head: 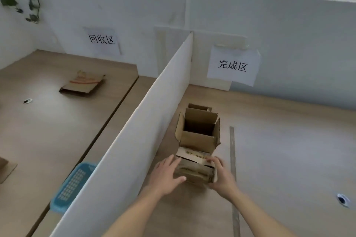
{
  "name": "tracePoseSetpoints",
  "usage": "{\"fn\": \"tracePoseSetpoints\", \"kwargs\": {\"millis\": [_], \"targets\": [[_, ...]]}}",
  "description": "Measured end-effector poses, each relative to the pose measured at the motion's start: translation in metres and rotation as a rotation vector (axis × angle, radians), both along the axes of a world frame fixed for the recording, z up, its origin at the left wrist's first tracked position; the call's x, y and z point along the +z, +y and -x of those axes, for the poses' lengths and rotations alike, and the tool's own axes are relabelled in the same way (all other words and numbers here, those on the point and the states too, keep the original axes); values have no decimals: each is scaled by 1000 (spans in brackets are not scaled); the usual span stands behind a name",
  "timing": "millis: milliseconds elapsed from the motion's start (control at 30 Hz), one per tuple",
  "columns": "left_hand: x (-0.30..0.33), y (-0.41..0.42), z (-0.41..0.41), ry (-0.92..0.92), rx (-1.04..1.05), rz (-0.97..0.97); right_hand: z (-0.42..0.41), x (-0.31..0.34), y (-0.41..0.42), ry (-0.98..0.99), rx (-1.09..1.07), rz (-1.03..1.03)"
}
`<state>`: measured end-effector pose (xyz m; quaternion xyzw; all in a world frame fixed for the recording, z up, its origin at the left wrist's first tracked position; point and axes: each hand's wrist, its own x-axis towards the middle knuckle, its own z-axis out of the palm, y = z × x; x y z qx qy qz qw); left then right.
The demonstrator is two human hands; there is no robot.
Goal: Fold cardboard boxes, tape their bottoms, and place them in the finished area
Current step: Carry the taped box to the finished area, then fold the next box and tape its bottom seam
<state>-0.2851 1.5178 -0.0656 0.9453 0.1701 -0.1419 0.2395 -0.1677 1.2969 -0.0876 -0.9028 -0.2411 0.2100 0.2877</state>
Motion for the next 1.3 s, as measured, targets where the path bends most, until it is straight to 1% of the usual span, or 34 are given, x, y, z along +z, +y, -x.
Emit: {"fn": "tracePoseSetpoints", "kwargs": {"millis": [100, 200, 400, 533, 667, 767, 867, 967, 1133, 1300], "targets": [[-13, 3, -14, 33, -37, 8, -6, -9, 13, -4, -40, 13], [-20, 6, -21, 55, -64, -28, -9, -16, 24, 6, -88, 23], [-17, 9, -20, 42, -87, -77, -2, -8, 24, 0, -87, 42], [0, -3, -19, 35, -83, -122, 3, 13, 2, -50, -56, 147], [38, -46, -24, -7, -137, -147, 8, 55, -55, -150, -86, 240], [80, -101, -30, -70, -230, -165, 15, 93, -119, -259, -95, 263], [125, -175, -29, -173, -329, -197, 28, 140, -197, -342, -131, 271], [173, -266, -21, -266, -394, -213, 53, 189, -286, -414, -192, 286], [243, -432, 0, -406, -500, -180, 116, 264, -449, -498, -324, 361], [294, -591, 23, -537, -635, -108, 192, 321, -599, -542, -527, 421]]}}
